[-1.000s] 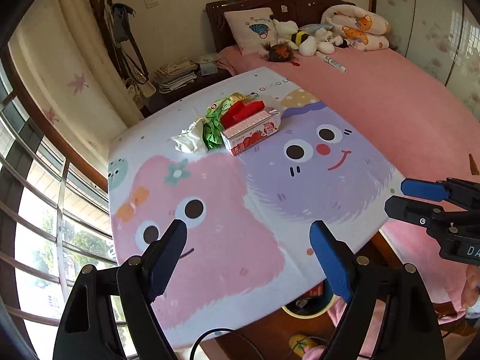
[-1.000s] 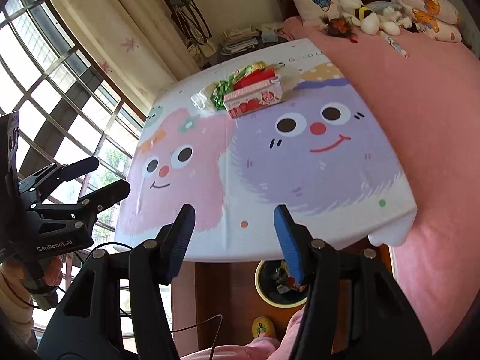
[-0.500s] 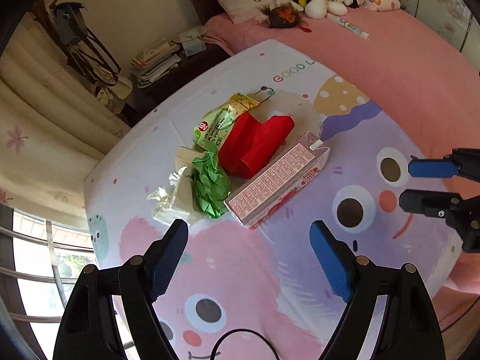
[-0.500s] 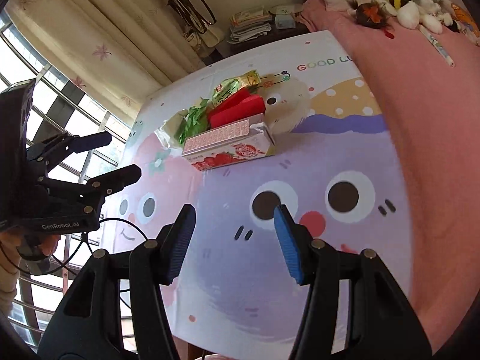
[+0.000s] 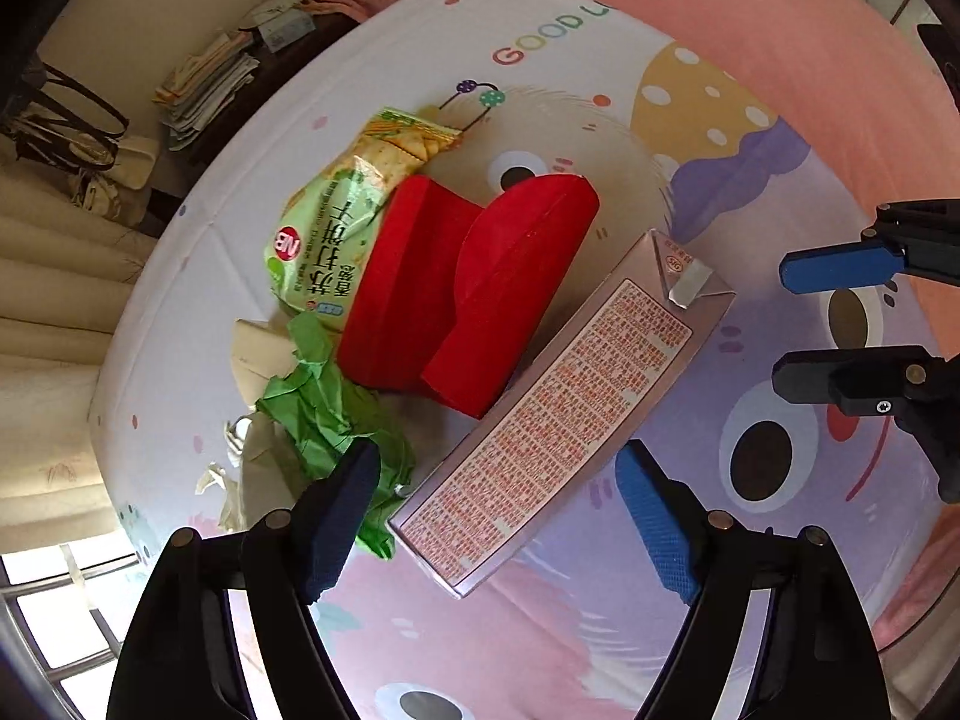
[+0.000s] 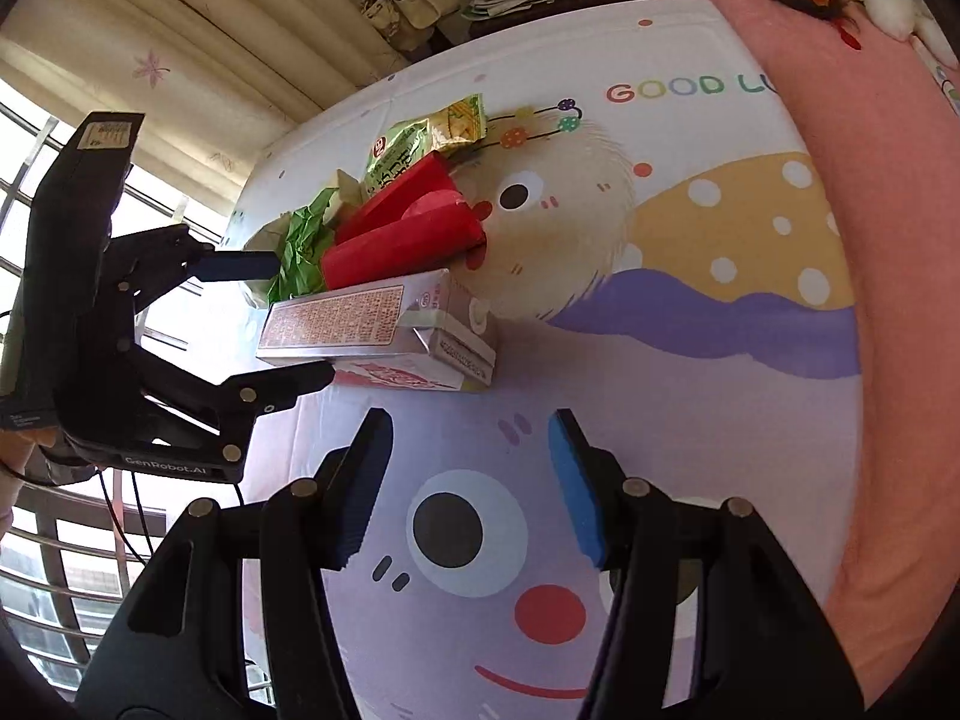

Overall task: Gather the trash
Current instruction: 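Grasp the pink juice carton with the left tool while the right tool grasps the red bag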

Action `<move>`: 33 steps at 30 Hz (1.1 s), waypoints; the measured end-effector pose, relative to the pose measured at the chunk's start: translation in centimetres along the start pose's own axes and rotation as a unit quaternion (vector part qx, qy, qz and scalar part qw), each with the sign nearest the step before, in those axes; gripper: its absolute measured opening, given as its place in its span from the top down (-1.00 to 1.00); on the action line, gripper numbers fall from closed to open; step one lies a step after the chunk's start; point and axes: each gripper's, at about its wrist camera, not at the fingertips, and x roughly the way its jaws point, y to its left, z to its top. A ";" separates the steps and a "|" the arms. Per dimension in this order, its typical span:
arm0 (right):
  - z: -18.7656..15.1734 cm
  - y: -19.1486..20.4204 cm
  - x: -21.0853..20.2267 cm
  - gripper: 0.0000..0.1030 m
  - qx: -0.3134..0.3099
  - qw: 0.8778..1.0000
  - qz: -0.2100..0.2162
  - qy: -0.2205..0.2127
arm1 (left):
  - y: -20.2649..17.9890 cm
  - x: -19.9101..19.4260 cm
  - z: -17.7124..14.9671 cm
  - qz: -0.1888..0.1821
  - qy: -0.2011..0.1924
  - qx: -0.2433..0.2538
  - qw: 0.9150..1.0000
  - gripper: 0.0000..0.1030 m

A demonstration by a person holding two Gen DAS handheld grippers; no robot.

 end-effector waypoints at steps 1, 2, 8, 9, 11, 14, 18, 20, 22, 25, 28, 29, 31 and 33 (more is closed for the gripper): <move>0.1 0.1 0.2 -0.01 -0.003 1.000 0.002 0.002 | -0.1 0.4 0.4 -0.006 0.005 0.001 1.000 -0.49; 0.3 0.0 0.3 -0.01 -0.005 1.000 0.005 0.003 | -0.1 0.8 0.7 -0.011 0.010 0.000 1.000 -0.38; 1.4 -0.9 0.0 -0.01 0.011 1.000 0.018 -0.003 | -0.9 1.6 1.2 -0.009 0.027 -0.014 1.000 -0.08; 1.6 -1.0 -0.1 -0.01 0.015 1.000 0.021 -0.004 | -1.1 1.5 1.0 -0.008 0.026 -0.018 0.999 -0.06; 2.0 -1.2 -0.3 -0.01 0.023 0.999 0.028 -0.007 | -1.8 1.1 0.1 -0.011 0.022 -0.029 0.999 0.12; 2.6 -1.2 -0.2 -0.01 0.033 0.999 0.039 -0.009 | -2.0 0.2 -1.1 -0.015 0.013 -0.054 0.998 0.14; 3.4 -0.7 0.3 -0.01 0.044 0.998 0.054 -0.005 | -1.2 -1.0 -3.2 -0.023 -0.005 -0.115 0.993 0.18; 4.0 -0.3 1.0 -0.01 0.052 0.997 0.064 -0.001 | -0.8 -1.6 -4.6 -0.022 -0.012 -0.150 0.988 0.19; 4.4 0.1 1.7 -0.01 0.065 0.995 0.078 0.004 | -0.4 -2.1 -5.7 -0.017 -0.019 -0.190 0.982 0.19; 5.1 0.5 3.5 -0.01 0.092 0.991 0.099 0.013 | 0.9 -3.4 -7.7 -0.005 -0.037 -0.254 0.966 0.19; 5.8 0.9 5.6 -0.01 0.121 0.986 0.110 0.020 | 2.1 -4.5 -10.0 -0.010 -0.058 -0.319 0.946 0.19; 6.1 1.0 6.2 -0.01 0.131 0.985 0.114 0.020 | 2.4 -4.8 -10.6 -0.012 -0.065 -0.336 0.939 0.19; 6.6 1.3 7.3 -0.01 0.151 0.981 0.122 0.019 | 2.8 -5.4 -11.6 -0.016 -0.076 -0.360 0.930 0.19; 7.0 1.5 8.2 -0.01 0.166 0.979 0.121 0.018 | 2.7 -5.8 -12.3 -0.023 -0.084 -0.371 0.924 0.19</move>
